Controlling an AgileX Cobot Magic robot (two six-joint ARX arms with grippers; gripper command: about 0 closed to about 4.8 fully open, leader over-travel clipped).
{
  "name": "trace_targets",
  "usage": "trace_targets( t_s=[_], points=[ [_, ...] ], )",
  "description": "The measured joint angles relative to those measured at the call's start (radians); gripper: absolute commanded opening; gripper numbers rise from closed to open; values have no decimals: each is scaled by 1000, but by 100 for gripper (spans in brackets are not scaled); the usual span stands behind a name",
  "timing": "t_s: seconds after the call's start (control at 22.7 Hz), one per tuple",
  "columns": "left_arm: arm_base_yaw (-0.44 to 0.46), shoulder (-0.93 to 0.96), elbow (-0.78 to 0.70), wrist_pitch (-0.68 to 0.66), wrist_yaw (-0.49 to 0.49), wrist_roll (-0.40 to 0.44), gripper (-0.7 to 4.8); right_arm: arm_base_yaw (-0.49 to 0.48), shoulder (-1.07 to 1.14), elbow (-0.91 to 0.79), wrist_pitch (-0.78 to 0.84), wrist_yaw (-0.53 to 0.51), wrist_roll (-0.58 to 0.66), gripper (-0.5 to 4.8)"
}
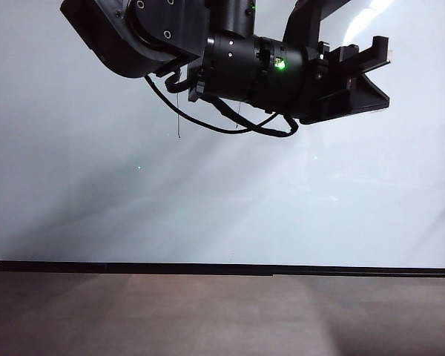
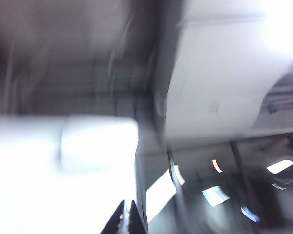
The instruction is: Reach to the right to find the marker pen, pick it up, and write the answer to the math problem on the whiteboard.
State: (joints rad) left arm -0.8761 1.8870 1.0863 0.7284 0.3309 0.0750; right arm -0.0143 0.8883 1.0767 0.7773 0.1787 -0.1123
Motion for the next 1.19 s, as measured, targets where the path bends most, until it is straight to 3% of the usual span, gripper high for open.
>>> trace_targets(
  t_s=[0.18,0.31,0.4,0.48,0.57,0.62,0.84,1.19],
  points=[
    [0,0,0,0,0,0,27,-140,296,208,-176,-224,-43,-1],
    [0,0,0,0,-1,0,27,-250,456,206,-199,-338,149,0],
    [0,0,0,-1,0,0,27,-362,539,144,-130,-412,297,14],
    [0,0,0,-6,0,0,27,-428,611,59,-36,-539,382,74],
    [0,0,0,-9,0,0,27,-477,641,15,8,-674,394,216],
    [0,0,0,-7,0,0,27,-494,663,-2,27,-716,393,245],
    [0,0,0,-8,0,0,27,-489,803,-105,74,-780,323,254],
    [0,0,0,-8,0,0,27,-439,1029,-125,265,-781,248,254]
  ],
)
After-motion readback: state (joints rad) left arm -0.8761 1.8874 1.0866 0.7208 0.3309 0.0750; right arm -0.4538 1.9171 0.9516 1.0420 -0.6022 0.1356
